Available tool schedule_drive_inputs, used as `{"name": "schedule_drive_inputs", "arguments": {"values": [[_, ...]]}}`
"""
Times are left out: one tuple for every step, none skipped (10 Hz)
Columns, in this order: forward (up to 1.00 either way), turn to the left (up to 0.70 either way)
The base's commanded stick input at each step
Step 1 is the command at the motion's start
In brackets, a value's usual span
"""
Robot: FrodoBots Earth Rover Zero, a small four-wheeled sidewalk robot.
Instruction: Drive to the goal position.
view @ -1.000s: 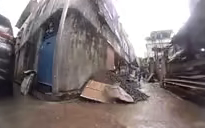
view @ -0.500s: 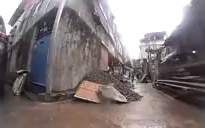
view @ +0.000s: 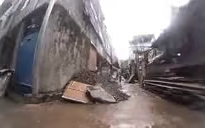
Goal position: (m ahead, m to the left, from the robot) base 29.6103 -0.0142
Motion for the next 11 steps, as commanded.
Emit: {"name": "schedule_drive_inputs", "arguments": {"values": [[0.0, -0.99], [0.0, -0.93], [0.0, -0.27], [0.0, 0.0], [0.0, 0.0], [0.0, 0.0], [0.0, 0.0], [0.0, -0.78], [0.0, -0.99], [0.0, -0.1], [0.73, 0.0]]}}
